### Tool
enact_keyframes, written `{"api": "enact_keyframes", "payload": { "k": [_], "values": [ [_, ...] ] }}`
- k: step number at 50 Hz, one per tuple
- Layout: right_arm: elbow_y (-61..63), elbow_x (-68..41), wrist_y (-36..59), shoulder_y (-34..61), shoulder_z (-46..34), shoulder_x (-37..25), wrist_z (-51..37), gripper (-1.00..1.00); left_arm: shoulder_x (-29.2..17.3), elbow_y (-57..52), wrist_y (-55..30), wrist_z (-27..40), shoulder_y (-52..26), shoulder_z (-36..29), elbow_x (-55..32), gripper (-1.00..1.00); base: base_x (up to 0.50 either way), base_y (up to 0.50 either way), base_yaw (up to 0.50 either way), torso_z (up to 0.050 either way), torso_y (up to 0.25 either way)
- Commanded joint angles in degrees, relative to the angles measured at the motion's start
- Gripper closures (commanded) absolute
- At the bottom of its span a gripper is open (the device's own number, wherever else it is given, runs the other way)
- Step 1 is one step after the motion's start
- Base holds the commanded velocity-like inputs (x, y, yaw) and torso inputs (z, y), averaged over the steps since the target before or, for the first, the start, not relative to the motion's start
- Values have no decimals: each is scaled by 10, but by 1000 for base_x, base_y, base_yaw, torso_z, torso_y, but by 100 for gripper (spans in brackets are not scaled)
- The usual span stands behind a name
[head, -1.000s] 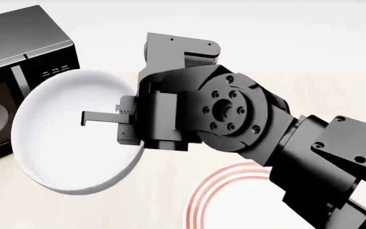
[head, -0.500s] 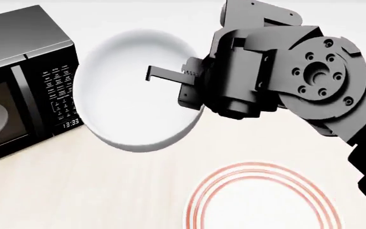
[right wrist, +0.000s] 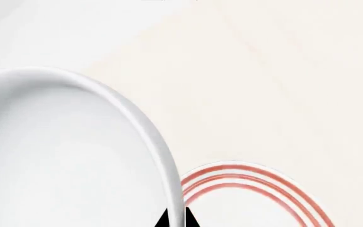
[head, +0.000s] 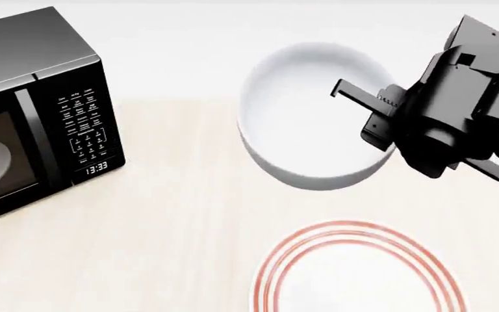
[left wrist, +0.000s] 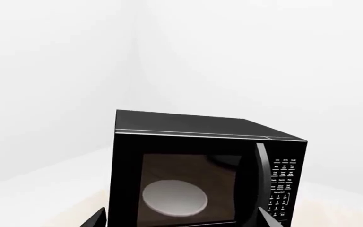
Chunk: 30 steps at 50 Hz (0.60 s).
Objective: Put the white bowl to the right of the plate.
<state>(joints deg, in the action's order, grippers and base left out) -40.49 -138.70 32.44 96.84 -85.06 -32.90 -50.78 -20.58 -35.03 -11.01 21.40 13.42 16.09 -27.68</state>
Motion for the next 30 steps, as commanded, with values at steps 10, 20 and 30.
{"api": "enact_keyframes", "payload": {
  "k": [10,20,30],
  "values": [
    [-94,-2,7,-6,5,-53,3,100,-4,2,-9,8,-8,-12,7,-100,0,0,0,0,1],
    [-171,-21,0,-24,11,-59,4,100,-5,4,-10,11,-11,-20,13,-100,0,0,0,0,1],
    [-172,-39,-14,-44,25,-103,-2,100,-5,7,-9,12,-13,-23,15,-100,0,0,0,0,0]
  ]
}}
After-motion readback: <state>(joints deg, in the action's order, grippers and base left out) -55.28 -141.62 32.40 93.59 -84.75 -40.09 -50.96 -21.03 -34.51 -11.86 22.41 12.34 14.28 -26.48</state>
